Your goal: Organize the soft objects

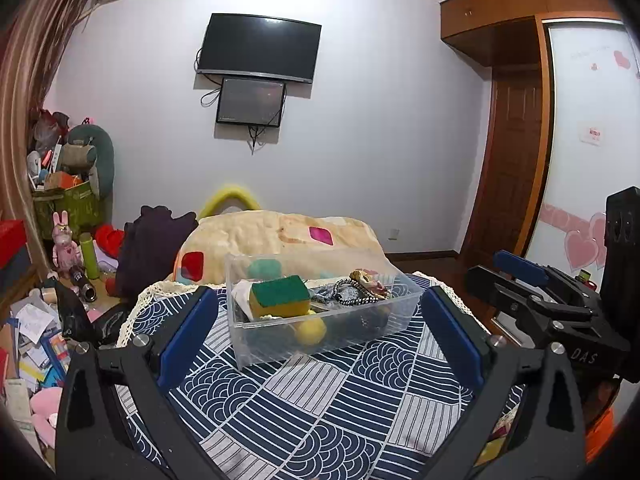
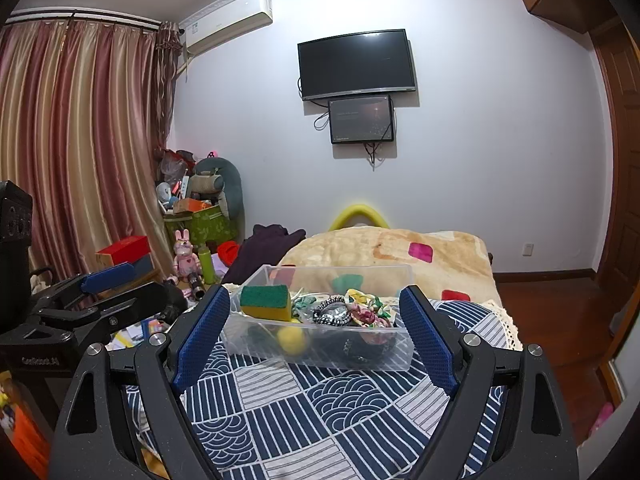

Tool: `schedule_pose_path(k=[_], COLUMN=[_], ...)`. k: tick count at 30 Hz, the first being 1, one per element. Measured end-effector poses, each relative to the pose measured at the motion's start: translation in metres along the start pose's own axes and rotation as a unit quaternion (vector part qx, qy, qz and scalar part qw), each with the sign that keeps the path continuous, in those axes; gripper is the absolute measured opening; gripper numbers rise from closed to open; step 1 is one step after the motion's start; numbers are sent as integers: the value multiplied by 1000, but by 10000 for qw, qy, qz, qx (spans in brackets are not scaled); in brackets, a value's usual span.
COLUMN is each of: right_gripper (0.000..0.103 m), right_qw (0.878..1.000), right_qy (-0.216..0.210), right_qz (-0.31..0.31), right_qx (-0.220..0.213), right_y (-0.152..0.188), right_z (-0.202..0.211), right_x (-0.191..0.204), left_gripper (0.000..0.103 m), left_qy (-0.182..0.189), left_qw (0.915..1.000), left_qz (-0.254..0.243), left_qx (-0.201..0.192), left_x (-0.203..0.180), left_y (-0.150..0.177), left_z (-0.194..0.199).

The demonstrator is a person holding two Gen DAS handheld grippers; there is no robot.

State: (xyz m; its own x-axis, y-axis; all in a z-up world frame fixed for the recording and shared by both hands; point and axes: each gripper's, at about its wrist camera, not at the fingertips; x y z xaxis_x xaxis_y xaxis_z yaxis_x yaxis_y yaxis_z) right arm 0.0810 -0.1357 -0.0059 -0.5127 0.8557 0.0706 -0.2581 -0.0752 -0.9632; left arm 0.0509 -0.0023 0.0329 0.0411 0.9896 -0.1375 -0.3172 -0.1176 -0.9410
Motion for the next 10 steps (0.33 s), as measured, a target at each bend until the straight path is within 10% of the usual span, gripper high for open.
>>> schedule_pose_path(k=[10], right_gripper=[85], right_qw=[10000], right_qy=[-3], right_qz=[-28], right_qx=[7], right_y=[1], right_z=[0], right_x=[0], left_gripper=[103], left_qy=[20], left_qw=[10000], left_qz=[38], left_qx=[20], left_x=[2], left_y=[0], left_z=[0])
Point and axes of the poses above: each gripper's, at about its wrist camera, not at the fingertips, and z roughly against the way its jaws point, x to its left, y to its underside
